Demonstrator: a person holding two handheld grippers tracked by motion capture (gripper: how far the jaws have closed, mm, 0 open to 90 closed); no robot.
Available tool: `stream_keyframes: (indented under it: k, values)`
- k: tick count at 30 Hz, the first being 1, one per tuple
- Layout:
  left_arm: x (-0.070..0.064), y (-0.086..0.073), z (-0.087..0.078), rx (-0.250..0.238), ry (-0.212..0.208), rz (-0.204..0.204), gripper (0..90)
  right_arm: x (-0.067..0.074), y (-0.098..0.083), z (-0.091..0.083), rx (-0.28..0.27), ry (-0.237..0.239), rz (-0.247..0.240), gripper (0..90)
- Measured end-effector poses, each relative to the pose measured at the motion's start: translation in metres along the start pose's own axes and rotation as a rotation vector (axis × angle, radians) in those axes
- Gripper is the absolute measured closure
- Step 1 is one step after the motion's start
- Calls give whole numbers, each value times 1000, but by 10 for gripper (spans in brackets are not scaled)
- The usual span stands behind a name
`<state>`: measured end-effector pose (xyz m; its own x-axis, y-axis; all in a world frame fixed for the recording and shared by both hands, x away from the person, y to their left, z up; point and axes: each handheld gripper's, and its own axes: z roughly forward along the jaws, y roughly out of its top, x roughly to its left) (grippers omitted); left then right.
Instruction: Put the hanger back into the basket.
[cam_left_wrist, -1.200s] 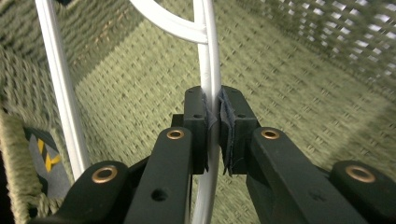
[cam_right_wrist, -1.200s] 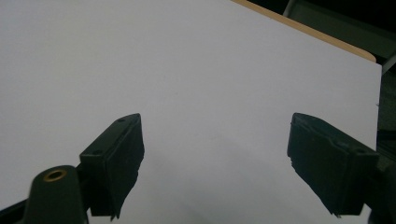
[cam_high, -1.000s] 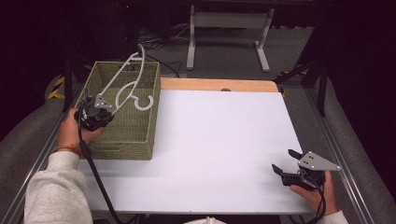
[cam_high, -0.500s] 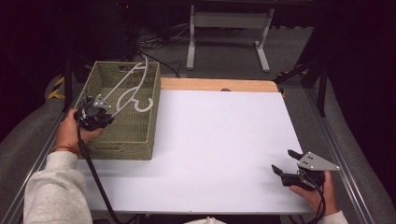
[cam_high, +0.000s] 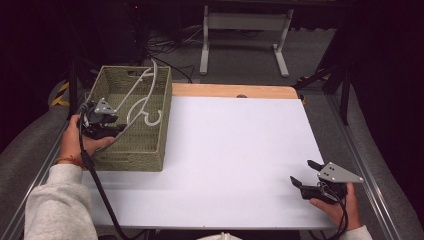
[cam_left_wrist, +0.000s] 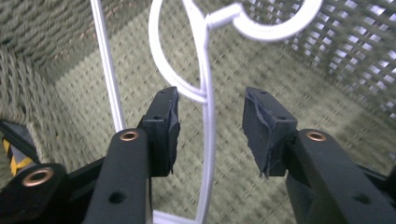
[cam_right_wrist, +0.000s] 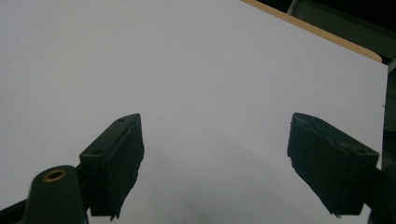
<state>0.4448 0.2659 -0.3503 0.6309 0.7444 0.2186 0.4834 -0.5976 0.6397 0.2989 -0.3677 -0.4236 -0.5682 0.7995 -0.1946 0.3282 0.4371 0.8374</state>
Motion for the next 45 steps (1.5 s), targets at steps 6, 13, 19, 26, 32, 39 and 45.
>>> stream_keyframes:
  k: [6,13,19,26,32,39,45]
  values:
    - [-13,15,-4,-67,-14,29,472,0,0,1,3,4,-4,197]
    - [-30,32,-10,-164,-4,49,357,0,0,0,0,3,-2,198]
    - [-41,44,-10,-206,-27,43,253,0,0,0,2,3,-2,198]
    - [-54,54,-9,-255,-33,30,95,0,0,0,2,2,-3,198]
    - [-70,64,-14,-299,-45,52,57,0,-1,0,2,1,-2,198]
    - [-87,71,-14,-328,-65,91,54,0,0,0,1,0,-2,198]
    - [-100,76,-9,-344,-92,105,64,0,0,0,1,2,-3,197]
